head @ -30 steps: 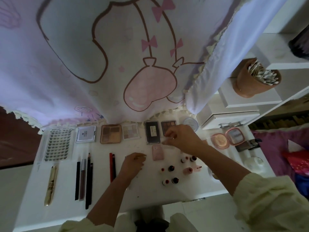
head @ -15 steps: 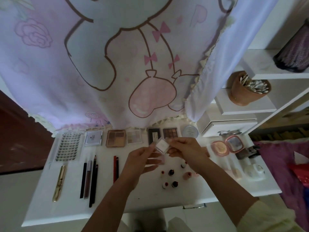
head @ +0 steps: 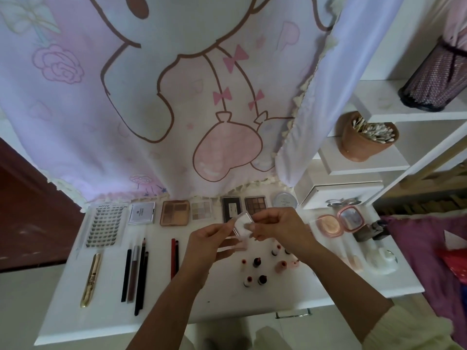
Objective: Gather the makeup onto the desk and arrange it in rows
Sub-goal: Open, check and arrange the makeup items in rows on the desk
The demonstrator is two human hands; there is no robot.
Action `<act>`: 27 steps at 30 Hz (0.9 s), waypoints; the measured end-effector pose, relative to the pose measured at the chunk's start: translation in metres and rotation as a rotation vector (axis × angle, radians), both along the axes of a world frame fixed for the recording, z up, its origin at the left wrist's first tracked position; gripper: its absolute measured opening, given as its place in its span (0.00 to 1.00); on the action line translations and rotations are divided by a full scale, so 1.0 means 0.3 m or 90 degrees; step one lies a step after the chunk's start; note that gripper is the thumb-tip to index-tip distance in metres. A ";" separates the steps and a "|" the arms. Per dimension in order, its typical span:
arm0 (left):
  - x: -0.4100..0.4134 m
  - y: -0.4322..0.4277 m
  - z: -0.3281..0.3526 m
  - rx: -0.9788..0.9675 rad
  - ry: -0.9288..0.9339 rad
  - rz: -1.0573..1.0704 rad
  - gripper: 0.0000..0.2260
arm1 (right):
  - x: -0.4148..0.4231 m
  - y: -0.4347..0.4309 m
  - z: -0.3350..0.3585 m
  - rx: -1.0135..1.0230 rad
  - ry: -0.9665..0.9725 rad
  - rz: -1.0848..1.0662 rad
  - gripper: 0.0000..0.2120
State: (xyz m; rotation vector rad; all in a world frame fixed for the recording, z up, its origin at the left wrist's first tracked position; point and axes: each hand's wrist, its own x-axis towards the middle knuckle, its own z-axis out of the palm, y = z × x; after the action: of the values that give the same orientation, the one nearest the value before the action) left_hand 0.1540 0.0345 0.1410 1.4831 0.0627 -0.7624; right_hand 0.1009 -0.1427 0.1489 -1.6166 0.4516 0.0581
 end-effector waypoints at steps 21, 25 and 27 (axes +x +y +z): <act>0.042 0.002 0.009 -0.283 0.336 -0.002 0.23 | -0.006 0.049 0.050 -0.274 -0.222 0.057 0.11; 0.044 0.001 0.000 -0.295 0.314 0.009 0.24 | -0.007 0.041 0.045 -0.337 -0.226 0.073 0.14; 0.045 0.003 -0.003 -0.302 0.311 0.019 0.23 | -0.004 0.035 0.040 -0.362 -0.243 0.086 0.12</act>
State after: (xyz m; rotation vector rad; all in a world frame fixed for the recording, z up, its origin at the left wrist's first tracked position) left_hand 0.1675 0.0355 0.1400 0.8258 0.2538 -1.0213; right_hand 0.0997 -0.1322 0.1608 -2.1569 0.0565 -0.2985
